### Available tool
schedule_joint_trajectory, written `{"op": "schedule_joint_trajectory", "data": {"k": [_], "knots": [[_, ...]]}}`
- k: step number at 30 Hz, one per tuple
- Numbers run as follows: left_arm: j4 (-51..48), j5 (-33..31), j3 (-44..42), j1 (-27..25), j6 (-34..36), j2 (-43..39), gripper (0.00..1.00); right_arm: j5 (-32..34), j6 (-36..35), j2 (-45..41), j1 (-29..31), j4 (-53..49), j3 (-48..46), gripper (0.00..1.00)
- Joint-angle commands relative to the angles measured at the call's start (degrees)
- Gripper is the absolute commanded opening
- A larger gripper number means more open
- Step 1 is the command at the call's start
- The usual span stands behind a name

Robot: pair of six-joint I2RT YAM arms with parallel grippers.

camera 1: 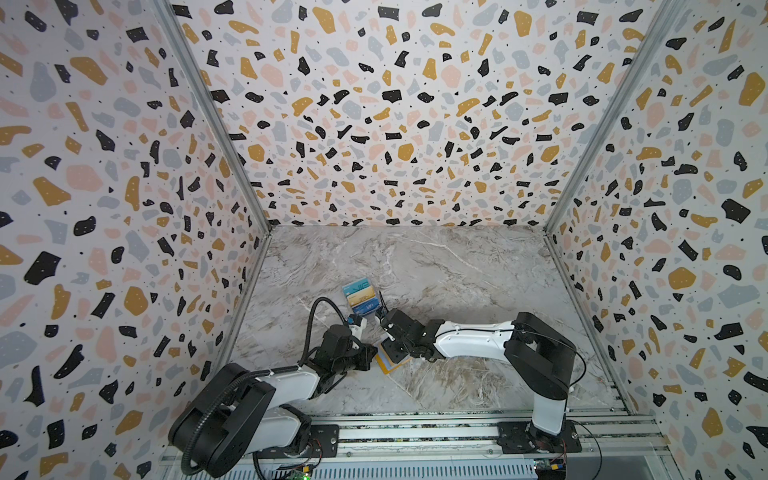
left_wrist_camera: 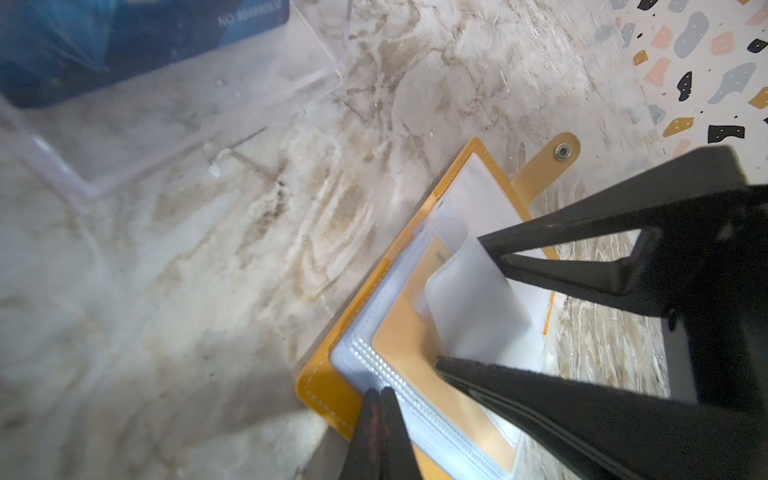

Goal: Take the credit cards out of the card holder

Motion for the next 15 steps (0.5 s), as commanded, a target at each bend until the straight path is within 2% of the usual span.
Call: {"op": "schedule_joint_trajectory", "data": {"k": [1, 15], "knots": [[-2.33, -1.76, -1.71, -0.17, -0.37, 0.0, 0.0, 2.33, 0.68, -1.89, -0.92, -4.43, 1.3, 0.51], [-2.75, -2.69, -1.97, -0.16, -0.55, -1.09, 0.0, 6.27, -0.21, -4.95, -4.65, -9.65, 0.85, 0.49]]}}
